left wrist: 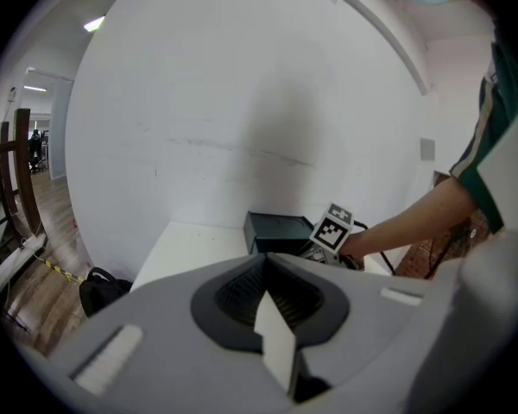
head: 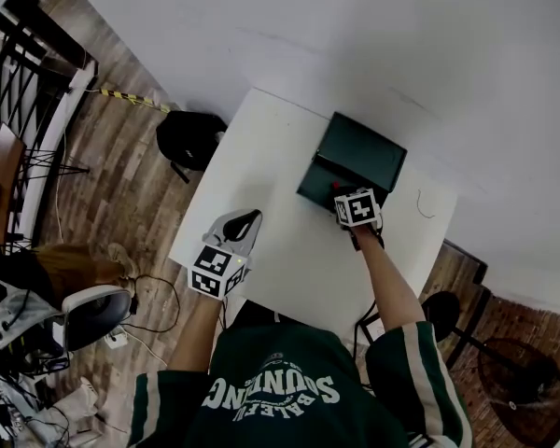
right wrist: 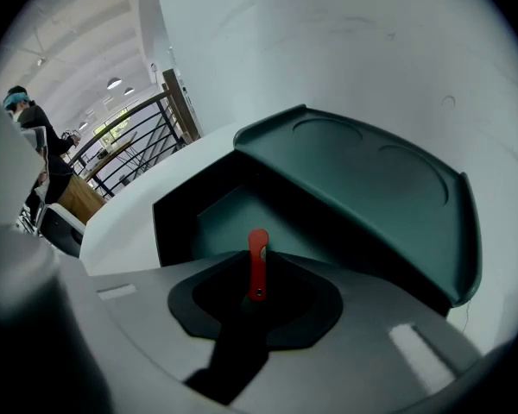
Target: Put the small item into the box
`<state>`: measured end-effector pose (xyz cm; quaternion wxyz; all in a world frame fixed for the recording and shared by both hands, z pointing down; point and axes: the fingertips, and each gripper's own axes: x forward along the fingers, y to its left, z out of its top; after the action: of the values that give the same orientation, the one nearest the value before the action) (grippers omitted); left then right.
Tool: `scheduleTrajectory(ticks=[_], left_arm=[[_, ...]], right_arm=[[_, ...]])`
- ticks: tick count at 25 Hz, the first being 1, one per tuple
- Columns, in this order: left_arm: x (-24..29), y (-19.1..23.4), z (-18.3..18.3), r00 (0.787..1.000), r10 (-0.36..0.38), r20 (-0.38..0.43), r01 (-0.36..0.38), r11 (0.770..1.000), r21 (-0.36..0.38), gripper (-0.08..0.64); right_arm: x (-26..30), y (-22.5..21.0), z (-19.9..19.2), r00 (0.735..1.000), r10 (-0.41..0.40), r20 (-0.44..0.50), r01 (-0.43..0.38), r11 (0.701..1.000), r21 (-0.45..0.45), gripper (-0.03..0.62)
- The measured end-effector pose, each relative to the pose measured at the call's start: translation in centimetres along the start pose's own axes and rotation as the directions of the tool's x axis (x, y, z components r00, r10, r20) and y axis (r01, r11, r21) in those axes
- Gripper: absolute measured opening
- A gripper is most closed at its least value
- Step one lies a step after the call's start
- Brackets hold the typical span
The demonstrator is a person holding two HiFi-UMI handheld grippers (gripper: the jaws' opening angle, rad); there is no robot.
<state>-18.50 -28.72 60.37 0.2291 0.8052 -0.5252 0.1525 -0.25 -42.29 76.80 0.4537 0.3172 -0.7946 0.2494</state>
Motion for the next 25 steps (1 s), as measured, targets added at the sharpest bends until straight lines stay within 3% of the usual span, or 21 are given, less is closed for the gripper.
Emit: scheduleTrajectory(ticks=[7, 12, 15, 20, 25], left_arm=[[0.1, -0.8, 0.1, 1.0, -0.018, -0.003, 0.018, 1.0, 0.012, 0.052], [0.4, -1.8, 1.0, 0.999, -0.054, 0.007, 0.054, 0.998, 0.041, 0.052], [0.6, -2.4, 2.0, 0.997, -0.076, 0.018, 0.075, 0.995, 0.064, 0.052], [0.8, -3.4, 4.1, 0.993, -0.103, 0.051, 0.097, 0.99, 0.102, 0.052], [1.7, -4.9, 6.0, 0.987, -0.144, 0.072, 0.133, 0.982, 0.136, 0.052]], right_arm=[[-0.9, 0.5, 0.1, 1.0, 0.001, 0.031, 0.0, 1.0, -0.011, 0.066], [-3.9, 0.9, 1.2, 0.991, -0.018, 0.132, 0.015, 1.0, 0.022, 0.052], [-6.2, 1.9, 1.7, 0.981, -0.011, 0.194, 0.012, 1.0, -0.003, 0.023], [-10.8, 3.3, 2.4, 0.946, -0.015, 0.324, 0.013, 1.0, 0.01, 0.002], [-15.9, 3.3, 2.9, 0.89, -0.045, 0.455, 0.018, 0.998, 0.063, 0.002]])
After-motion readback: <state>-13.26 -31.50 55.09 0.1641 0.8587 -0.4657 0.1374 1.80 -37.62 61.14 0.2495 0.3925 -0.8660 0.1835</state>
